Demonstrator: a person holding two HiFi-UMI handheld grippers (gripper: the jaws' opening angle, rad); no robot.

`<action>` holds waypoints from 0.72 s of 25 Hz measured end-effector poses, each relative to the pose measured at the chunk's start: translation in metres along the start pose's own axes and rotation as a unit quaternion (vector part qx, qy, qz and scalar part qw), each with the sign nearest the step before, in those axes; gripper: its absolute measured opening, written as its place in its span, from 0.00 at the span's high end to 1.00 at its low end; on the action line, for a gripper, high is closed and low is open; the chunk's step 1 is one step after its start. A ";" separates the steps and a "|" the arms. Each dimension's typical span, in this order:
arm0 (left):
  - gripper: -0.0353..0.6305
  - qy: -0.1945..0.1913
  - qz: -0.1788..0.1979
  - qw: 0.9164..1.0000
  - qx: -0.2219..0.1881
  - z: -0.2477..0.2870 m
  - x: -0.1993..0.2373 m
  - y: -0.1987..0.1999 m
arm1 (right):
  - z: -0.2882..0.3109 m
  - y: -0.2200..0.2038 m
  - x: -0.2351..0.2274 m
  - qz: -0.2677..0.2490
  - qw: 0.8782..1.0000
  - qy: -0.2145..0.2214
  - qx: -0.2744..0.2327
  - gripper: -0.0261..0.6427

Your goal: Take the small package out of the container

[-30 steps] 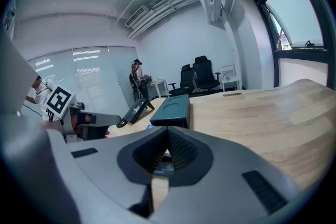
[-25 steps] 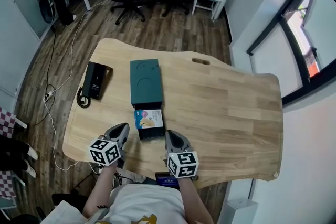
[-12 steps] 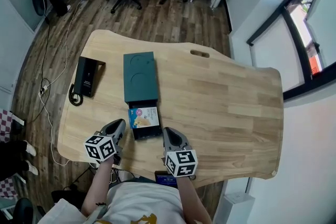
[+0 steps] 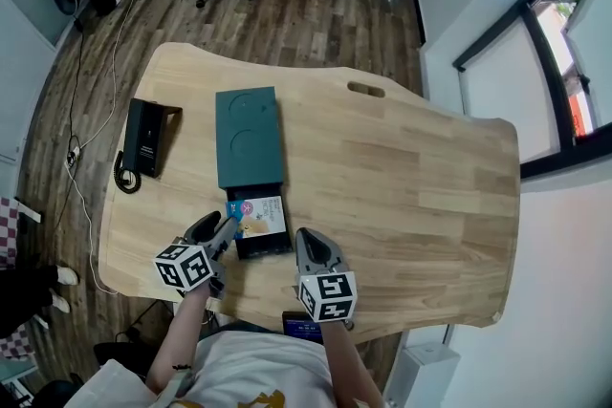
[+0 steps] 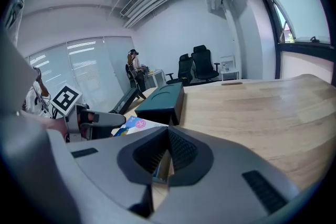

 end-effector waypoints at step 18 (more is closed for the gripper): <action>0.65 -0.020 -0.018 0.999 0.048 0.015 0.006 -0.011 | 0.009 -0.003 -0.017 0.003 1.000 -0.021 0.008 0.96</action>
Point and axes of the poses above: the fingertips, and each gripper's own axes: z forward along the fingers, x to its left, y out of its top, the point moved 4 cm from there along -z, backward along the fingers, and after that the axes turned 6 degrees about y, right-handed, at the moved point
